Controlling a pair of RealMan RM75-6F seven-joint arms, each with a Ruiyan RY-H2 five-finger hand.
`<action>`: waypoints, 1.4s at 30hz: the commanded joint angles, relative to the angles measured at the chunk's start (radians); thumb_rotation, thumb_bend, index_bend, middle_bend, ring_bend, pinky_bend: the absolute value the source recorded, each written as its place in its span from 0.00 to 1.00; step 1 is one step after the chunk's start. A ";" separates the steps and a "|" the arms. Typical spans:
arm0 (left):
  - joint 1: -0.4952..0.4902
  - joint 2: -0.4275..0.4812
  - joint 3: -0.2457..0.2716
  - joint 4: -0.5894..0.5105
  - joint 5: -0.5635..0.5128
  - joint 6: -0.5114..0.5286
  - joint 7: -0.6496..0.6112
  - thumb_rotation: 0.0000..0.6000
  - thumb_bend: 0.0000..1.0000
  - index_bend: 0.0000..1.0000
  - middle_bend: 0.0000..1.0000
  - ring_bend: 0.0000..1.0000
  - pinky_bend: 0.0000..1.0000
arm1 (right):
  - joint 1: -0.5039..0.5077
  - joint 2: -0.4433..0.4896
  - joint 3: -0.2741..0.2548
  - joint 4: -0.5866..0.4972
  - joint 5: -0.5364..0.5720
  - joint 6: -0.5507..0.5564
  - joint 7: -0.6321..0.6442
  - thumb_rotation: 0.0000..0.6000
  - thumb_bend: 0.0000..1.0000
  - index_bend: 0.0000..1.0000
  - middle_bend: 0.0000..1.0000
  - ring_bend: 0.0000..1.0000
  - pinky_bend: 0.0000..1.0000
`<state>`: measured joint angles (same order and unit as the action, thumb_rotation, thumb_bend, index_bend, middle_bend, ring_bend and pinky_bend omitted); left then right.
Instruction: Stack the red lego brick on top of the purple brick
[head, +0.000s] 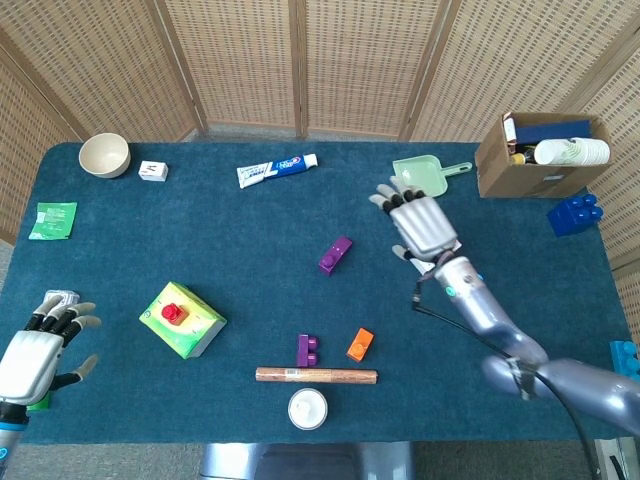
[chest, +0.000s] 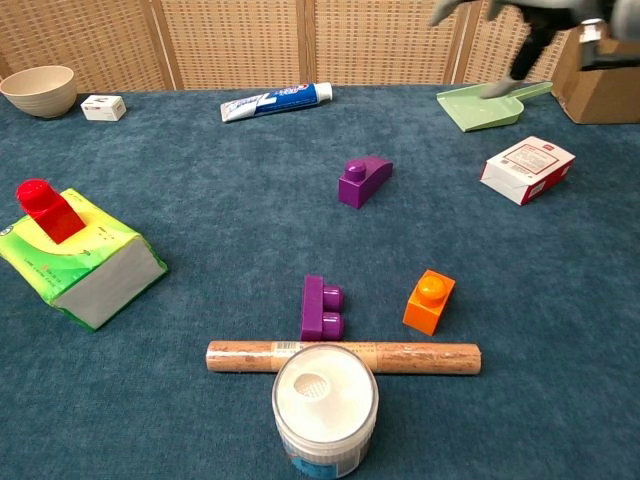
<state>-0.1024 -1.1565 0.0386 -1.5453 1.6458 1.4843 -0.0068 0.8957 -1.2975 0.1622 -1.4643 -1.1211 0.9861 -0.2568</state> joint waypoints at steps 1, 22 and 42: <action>-0.004 0.007 -0.002 -0.015 0.006 0.003 0.013 1.00 0.33 0.32 0.25 0.24 0.11 | -0.092 0.065 -0.024 -0.084 -0.047 0.103 0.017 1.00 0.20 0.18 0.15 0.04 0.23; -0.069 0.073 -0.017 -0.093 0.034 -0.061 0.087 1.00 0.33 0.28 0.21 0.20 0.09 | -0.496 0.150 -0.177 -0.206 -0.230 0.477 0.084 1.00 0.20 0.27 0.18 0.06 0.23; -0.299 0.121 -0.047 -0.085 0.031 -0.347 -0.044 0.80 0.33 0.26 0.14 0.11 0.04 | -0.594 0.159 -0.129 -0.204 -0.255 0.496 0.097 1.00 0.20 0.27 0.18 0.06 0.23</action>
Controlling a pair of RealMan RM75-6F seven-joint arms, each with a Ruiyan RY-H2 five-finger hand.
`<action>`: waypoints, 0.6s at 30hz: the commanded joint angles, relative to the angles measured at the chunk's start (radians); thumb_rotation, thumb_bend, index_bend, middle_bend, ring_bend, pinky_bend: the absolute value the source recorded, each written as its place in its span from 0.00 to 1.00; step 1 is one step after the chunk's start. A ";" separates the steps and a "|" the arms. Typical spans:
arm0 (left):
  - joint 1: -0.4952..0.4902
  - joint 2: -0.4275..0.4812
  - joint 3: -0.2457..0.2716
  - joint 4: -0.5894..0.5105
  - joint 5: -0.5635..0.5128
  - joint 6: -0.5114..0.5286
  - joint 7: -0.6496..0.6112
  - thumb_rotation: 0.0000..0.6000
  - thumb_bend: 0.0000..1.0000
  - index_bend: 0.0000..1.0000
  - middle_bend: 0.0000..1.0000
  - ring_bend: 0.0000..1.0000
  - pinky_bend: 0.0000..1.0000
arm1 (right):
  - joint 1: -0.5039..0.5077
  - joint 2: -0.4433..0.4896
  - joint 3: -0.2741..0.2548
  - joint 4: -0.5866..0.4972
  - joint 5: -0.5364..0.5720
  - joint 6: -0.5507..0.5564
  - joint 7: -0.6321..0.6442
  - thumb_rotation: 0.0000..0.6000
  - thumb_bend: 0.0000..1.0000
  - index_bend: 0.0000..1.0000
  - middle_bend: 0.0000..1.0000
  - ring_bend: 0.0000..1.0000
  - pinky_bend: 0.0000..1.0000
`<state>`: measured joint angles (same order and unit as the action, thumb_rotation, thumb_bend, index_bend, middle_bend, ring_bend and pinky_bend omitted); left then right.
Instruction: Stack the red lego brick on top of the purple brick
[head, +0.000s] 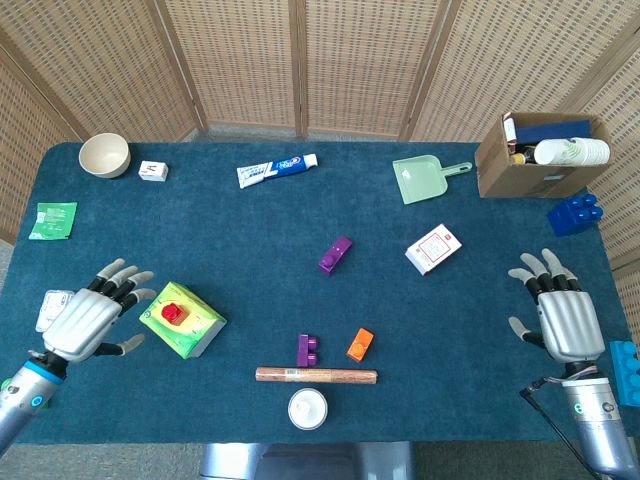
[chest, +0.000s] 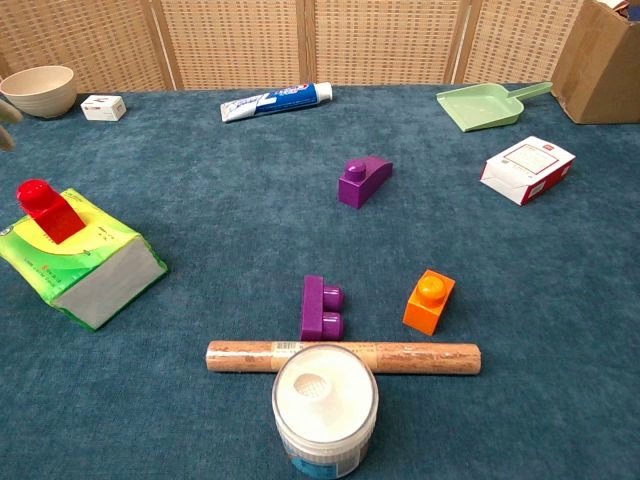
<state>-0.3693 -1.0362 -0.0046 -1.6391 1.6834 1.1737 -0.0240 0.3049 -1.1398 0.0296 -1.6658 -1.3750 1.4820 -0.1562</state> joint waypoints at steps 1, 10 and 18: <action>-0.044 0.000 -0.004 0.013 -0.006 -0.051 -0.033 0.79 0.33 0.26 0.14 0.11 0.03 | -0.007 0.003 0.007 -0.006 -0.002 0.000 -0.008 1.00 0.20 0.27 0.18 0.06 0.23; -0.121 -0.011 0.002 0.038 -0.010 -0.143 -0.080 0.75 0.33 0.26 0.13 0.10 0.01 | -0.032 0.015 0.031 -0.029 -0.010 0.010 -0.032 1.00 0.20 0.27 0.18 0.06 0.23; -0.156 -0.032 0.011 0.065 -0.009 -0.166 -0.103 0.74 0.34 0.27 0.13 0.10 0.01 | -0.053 0.020 0.046 -0.041 -0.023 0.020 -0.039 1.00 0.20 0.27 0.18 0.06 0.23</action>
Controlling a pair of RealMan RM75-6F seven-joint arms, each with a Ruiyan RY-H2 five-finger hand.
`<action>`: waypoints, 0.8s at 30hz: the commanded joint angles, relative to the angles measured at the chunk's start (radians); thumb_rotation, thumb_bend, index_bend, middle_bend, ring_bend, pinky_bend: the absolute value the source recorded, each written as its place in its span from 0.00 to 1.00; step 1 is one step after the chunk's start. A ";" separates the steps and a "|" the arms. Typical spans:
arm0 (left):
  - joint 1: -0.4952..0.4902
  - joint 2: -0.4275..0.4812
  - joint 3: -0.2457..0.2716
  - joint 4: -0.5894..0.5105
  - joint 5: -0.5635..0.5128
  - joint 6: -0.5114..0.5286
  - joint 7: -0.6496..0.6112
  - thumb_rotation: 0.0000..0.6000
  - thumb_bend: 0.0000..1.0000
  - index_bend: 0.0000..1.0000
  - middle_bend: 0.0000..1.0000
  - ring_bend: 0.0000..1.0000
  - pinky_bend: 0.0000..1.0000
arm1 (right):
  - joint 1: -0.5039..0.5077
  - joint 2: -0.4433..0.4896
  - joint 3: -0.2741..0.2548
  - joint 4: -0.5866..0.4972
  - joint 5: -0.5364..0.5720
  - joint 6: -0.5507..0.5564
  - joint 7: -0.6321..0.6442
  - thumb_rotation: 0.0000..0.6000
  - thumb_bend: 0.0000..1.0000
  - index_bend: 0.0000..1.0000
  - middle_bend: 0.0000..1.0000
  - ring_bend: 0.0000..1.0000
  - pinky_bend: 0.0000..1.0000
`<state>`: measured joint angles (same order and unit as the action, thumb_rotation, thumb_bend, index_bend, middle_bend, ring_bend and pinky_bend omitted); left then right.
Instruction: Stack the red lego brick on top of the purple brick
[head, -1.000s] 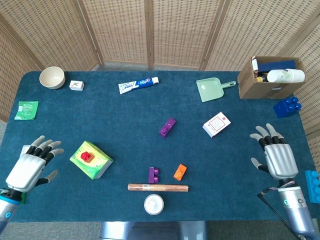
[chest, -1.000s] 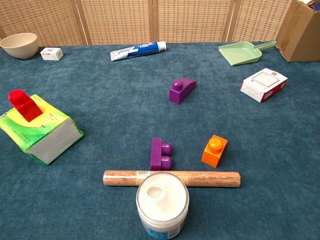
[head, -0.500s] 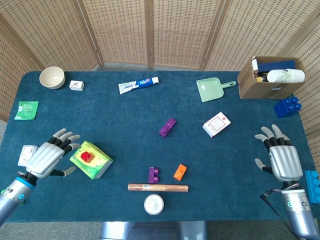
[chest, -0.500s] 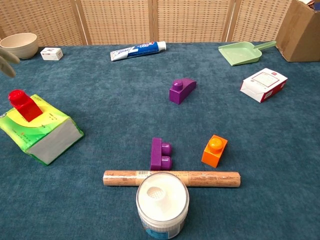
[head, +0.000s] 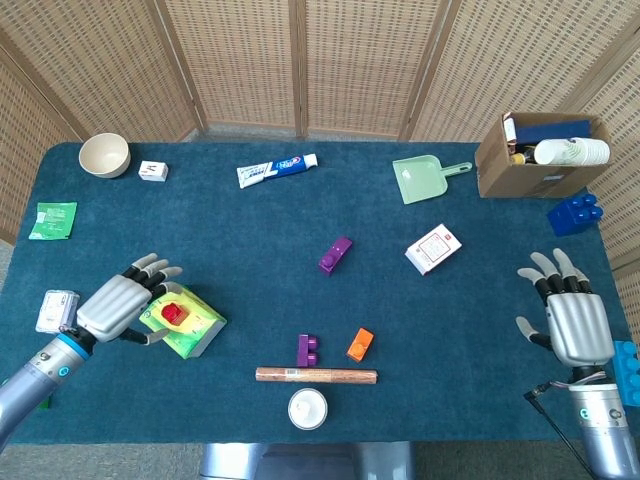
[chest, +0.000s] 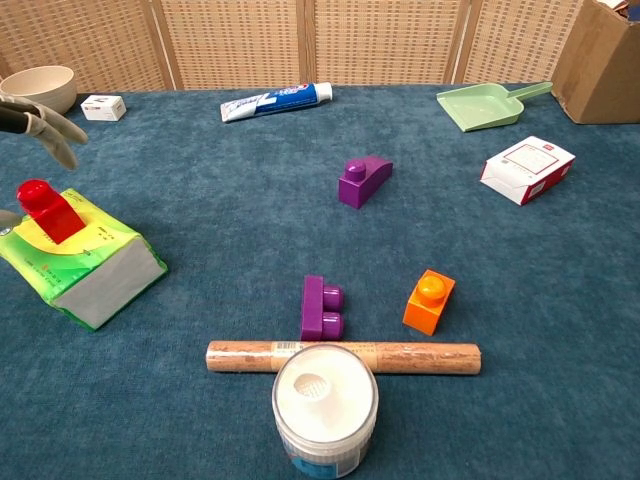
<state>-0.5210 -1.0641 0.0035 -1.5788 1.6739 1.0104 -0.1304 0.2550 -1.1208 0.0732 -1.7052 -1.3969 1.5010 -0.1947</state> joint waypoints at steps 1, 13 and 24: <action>-0.007 -0.007 0.004 0.007 0.000 -0.006 0.004 0.75 0.34 0.27 0.13 0.10 0.01 | -0.005 0.002 0.004 -0.002 -0.002 0.002 0.000 1.00 0.20 0.27 0.18 0.06 0.23; -0.030 -0.022 0.022 0.043 0.008 0.007 -0.078 0.75 0.34 0.26 0.13 0.10 0.01 | -0.027 0.007 0.022 -0.014 -0.015 0.006 -0.009 1.00 0.20 0.27 0.18 0.06 0.23; -0.040 -0.037 0.040 0.065 0.028 0.048 -0.216 0.84 0.33 0.27 0.12 0.10 0.01 | -0.041 0.009 0.034 -0.020 -0.026 0.005 -0.011 1.00 0.21 0.27 0.18 0.06 0.23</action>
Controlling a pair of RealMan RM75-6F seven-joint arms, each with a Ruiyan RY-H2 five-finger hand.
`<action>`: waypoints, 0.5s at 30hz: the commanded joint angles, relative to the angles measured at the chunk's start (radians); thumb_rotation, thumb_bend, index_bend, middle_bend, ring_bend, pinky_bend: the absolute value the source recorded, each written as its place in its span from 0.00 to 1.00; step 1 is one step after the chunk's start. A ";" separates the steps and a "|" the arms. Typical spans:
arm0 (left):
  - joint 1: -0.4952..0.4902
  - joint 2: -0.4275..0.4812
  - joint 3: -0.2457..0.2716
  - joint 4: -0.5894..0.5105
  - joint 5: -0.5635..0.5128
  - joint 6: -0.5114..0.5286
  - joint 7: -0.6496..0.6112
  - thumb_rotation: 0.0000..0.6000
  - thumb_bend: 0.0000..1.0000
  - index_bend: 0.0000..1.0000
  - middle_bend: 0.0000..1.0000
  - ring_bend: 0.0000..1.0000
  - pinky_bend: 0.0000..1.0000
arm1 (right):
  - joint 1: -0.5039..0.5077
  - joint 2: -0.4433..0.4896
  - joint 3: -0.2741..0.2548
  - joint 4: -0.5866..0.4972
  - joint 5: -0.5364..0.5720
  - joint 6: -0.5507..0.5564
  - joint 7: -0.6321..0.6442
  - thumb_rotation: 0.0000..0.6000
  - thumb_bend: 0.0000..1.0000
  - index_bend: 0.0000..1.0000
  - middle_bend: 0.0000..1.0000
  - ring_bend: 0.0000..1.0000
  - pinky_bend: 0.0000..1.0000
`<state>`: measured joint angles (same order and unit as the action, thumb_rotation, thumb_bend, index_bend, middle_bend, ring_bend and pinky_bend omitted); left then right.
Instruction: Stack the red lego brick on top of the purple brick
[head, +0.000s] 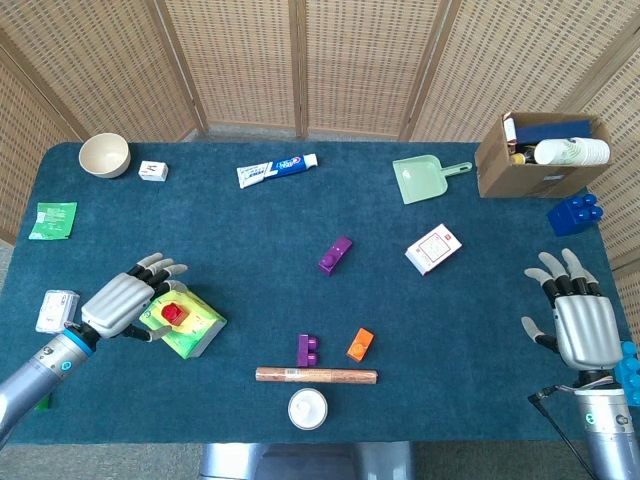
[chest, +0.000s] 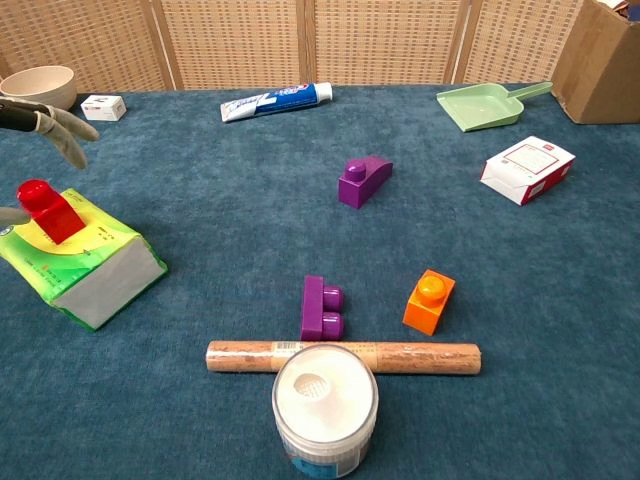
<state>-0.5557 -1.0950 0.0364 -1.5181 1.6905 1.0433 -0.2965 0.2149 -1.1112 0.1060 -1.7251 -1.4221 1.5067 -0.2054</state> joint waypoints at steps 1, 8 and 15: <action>-0.007 -0.005 0.010 0.007 0.016 0.018 -0.054 0.84 0.32 0.27 0.12 0.10 0.01 | -0.002 0.000 0.002 0.001 -0.002 0.000 0.000 1.00 0.21 0.27 0.18 0.06 0.23; -0.015 0.003 0.023 0.005 0.031 0.024 -0.052 0.89 0.32 0.25 0.11 0.09 0.00 | -0.008 0.002 0.009 0.000 -0.008 0.001 0.003 1.00 0.21 0.27 0.18 0.06 0.23; -0.021 0.019 0.039 -0.004 0.038 0.018 -0.048 1.00 0.32 0.25 0.10 0.09 0.00 | -0.017 0.006 0.013 -0.005 -0.013 0.004 0.003 1.00 0.21 0.27 0.18 0.06 0.23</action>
<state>-0.5766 -1.0761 0.0751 -1.5217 1.7275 1.0612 -0.3458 0.1979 -1.1054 0.1187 -1.7303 -1.4352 1.5108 -0.2026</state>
